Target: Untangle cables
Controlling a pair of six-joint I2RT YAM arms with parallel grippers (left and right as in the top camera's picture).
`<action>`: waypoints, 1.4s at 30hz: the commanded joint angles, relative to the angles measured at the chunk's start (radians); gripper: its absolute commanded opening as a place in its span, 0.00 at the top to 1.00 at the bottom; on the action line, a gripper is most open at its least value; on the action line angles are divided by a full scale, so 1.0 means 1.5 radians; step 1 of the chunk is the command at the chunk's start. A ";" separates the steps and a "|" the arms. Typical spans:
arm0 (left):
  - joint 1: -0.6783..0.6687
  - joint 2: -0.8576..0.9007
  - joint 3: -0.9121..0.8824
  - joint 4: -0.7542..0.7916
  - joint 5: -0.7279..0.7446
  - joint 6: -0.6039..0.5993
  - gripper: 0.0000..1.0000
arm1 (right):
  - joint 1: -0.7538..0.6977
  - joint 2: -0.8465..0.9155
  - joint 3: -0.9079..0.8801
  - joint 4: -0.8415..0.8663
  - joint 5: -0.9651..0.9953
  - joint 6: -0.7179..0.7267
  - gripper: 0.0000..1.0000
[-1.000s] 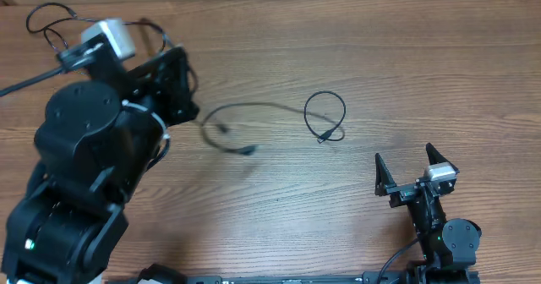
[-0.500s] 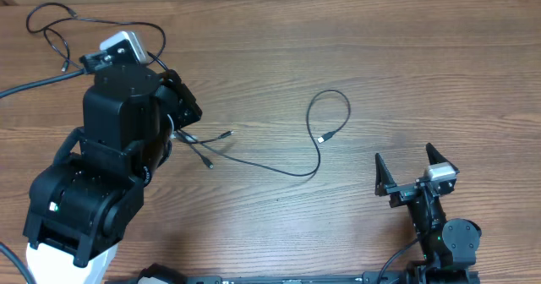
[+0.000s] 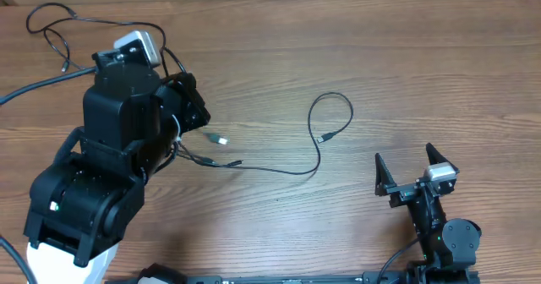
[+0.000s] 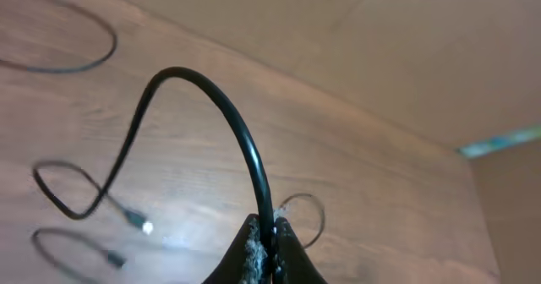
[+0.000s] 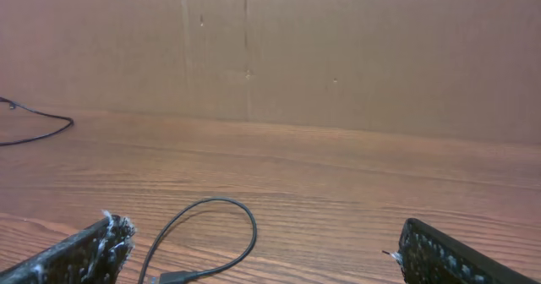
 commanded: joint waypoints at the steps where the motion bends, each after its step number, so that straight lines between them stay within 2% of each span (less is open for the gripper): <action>1: 0.003 0.008 0.010 -0.059 -0.041 0.015 0.96 | 0.002 -0.005 -0.007 0.004 0.005 -0.001 0.00; 6: 0.003 0.022 0.010 -0.152 -0.035 -0.026 0.96 | 0.002 -0.005 -0.007 0.004 0.005 -0.001 0.00; 11: 0.003 0.040 0.010 -0.187 0.087 -0.032 0.96 | 0.002 -0.005 -0.007 0.004 0.005 -0.001 0.00; 15: 0.003 0.038 0.010 -0.179 0.185 -0.033 0.96 | 0.002 -0.005 -0.007 0.004 0.005 -0.001 0.00; 19: 0.003 0.032 0.011 -0.139 0.325 -0.034 0.96 | 0.002 -0.005 -0.007 0.004 0.005 -0.001 0.00; 22: 0.003 0.026 0.011 -0.110 0.390 -0.076 0.96 | 0.002 -0.005 -0.007 0.004 0.005 -0.001 0.00; 24: 0.003 0.022 0.012 -0.093 0.373 -0.103 0.96 | 0.002 -0.005 -0.007 0.004 0.005 -0.001 0.00; 29: 0.003 0.017 0.014 -0.043 0.307 -0.103 0.96 | 0.002 -0.005 -0.007 0.004 0.005 -0.001 0.00; 40: 0.003 0.017 0.015 0.051 0.289 -0.103 0.96 | 0.002 -0.005 -0.007 0.004 0.005 -0.001 0.00; 42: 0.003 0.017 0.014 0.058 0.255 -0.102 0.96 | 0.002 -0.005 -0.007 0.004 0.005 -0.001 0.00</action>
